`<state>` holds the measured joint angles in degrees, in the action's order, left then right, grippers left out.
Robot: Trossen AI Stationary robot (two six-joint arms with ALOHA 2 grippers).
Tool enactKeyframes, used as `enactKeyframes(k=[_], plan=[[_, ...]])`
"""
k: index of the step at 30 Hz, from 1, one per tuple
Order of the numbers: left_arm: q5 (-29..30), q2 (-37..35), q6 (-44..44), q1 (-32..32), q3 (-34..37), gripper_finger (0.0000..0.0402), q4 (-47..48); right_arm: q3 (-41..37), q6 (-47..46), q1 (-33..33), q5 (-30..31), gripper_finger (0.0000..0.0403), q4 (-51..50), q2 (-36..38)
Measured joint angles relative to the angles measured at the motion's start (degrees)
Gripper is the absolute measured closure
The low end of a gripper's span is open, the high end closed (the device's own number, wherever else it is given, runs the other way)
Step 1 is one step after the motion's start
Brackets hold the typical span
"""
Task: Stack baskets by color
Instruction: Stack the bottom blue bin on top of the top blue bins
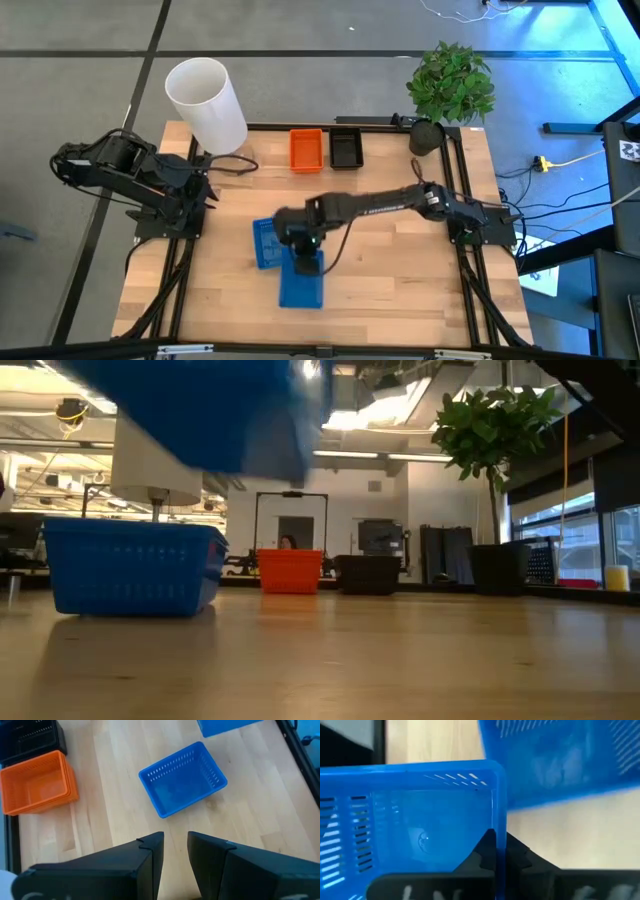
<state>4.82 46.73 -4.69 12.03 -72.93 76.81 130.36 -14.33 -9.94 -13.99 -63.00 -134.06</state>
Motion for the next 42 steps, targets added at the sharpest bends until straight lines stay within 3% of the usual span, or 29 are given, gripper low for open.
enactKeyframes(k=[3, 18, 24, 30, 42], plan=[[0.0, 0.0, 0.0, 0.0, 0.0, 0.0324, 0.9, 4.7, 2.9, 2.1, 0.7, 0.0401, -0.5, 0.1], [0.4, -0.3, 0.1, 0.0, 0.0, 0.0324, 0.5, 4.4, 14.4, 13.1, -1.0, 0.0402, 12.5, -3.0], [0.6, -0.3, 1.6, 0.0, 0.0, 0.0324, 0.3, 4.4, 16.1, 13.8, -5.8, 0.0403, 16.3, -5.0], [2.1, -0.3, 3.1, 0.0, 0.0, 0.0324, 0.3, 4.2, 19.2, 13.8, -7.2, 0.0403, 13.3, -7.1], [3.2, -0.3, 3.3, 0.0, 0.0, 0.0324, 0.3, 4.5, 20.8, 13.9, -4.7, 0.0403, 11.4, -7.1]])
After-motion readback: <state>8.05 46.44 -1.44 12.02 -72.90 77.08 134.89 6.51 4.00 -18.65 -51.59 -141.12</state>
